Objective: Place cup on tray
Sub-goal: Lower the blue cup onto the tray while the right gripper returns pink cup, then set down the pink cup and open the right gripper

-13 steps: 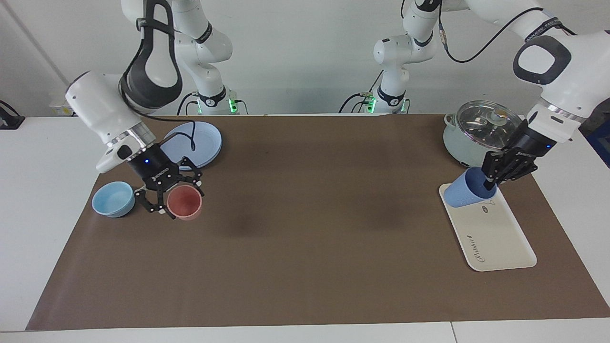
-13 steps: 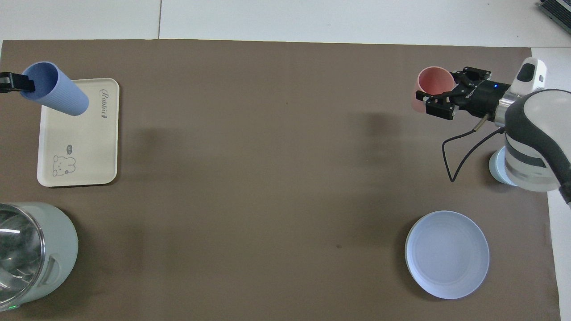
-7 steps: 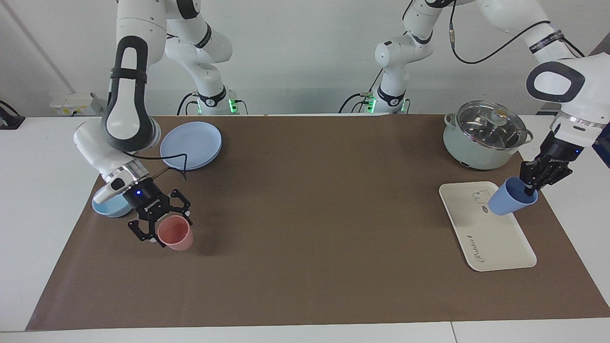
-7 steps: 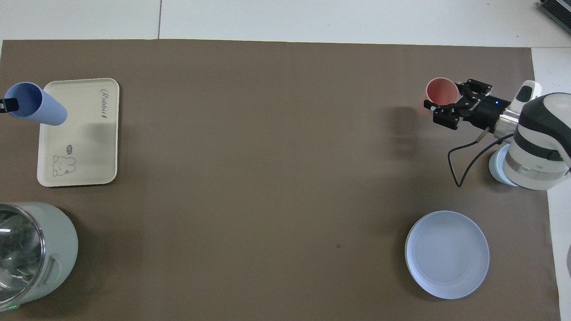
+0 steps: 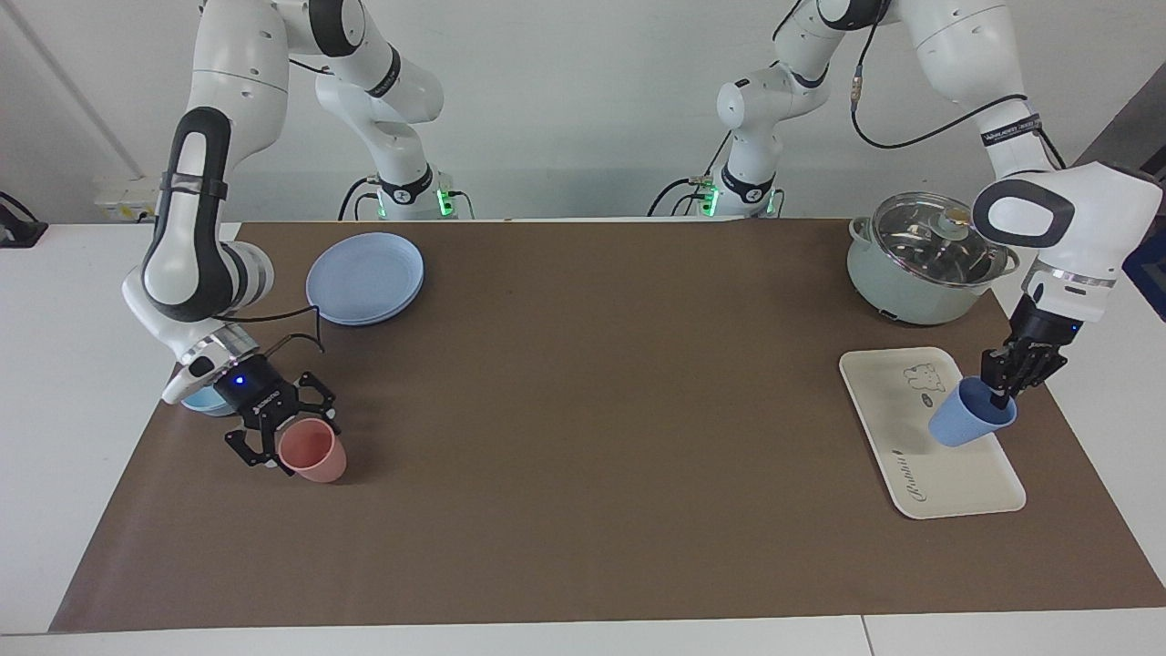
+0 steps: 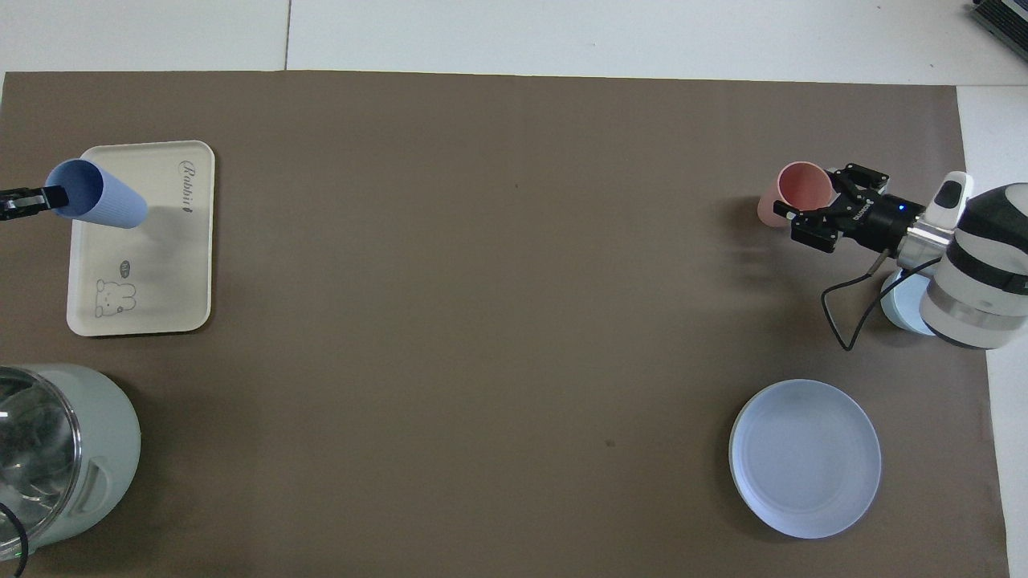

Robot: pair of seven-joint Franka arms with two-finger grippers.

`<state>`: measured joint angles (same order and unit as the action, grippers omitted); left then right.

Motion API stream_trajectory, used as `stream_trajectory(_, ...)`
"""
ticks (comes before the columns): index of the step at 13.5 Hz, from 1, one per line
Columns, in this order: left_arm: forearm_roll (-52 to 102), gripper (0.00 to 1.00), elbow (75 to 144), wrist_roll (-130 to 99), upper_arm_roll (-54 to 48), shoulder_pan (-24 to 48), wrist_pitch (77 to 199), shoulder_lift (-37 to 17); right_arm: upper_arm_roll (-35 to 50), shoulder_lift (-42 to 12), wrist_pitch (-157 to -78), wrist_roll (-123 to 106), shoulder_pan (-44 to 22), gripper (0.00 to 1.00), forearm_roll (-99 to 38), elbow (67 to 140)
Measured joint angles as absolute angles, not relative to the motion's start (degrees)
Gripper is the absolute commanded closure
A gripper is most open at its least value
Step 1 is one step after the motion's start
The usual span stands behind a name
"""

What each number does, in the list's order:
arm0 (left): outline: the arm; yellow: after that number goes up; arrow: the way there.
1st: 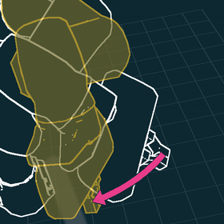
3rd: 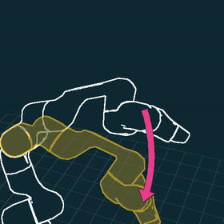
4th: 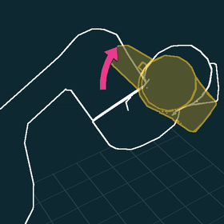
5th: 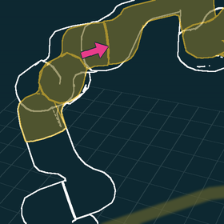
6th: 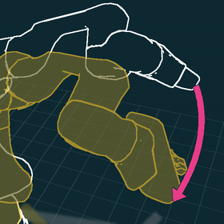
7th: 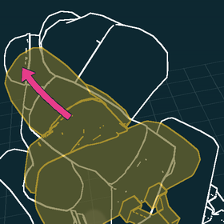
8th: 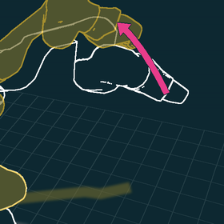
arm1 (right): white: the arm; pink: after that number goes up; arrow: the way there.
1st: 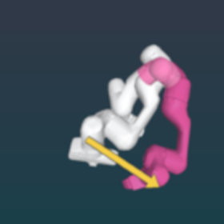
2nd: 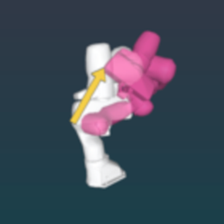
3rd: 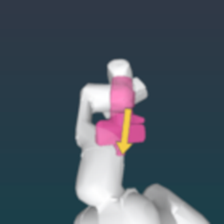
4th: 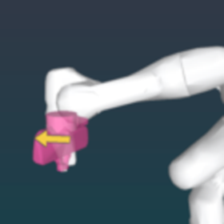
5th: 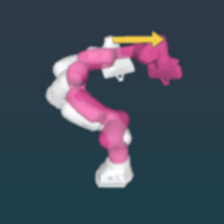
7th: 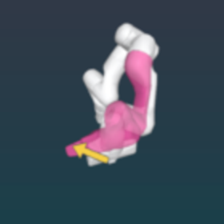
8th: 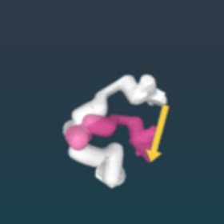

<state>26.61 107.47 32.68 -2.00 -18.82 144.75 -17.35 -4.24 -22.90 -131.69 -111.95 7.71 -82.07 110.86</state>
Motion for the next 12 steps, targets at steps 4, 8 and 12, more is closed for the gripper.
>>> stream_trajectory(4,26.64,1.00,107.47,34.78,-1.97,-19.49,145.58,-18.65,-4.13,-22.71,-131.68,-114.30,7.47,0.00,-82.20,111.40)
stream_trajectory(8,27.98,0.42,107.45,34.87,-2.30,-19.55,148.71,-18.81,-4.13,-21.29,-131.73,-114.48,7.44,0.00,-82.20,111.44)
stream_trajectory(12,29.16,0.19,106.97,34.79,-2.65,-19.54,150.24,-18.92,-4.15,-16.53,-131.74,-112.54,7.26,0.00,-81.15,111.93)
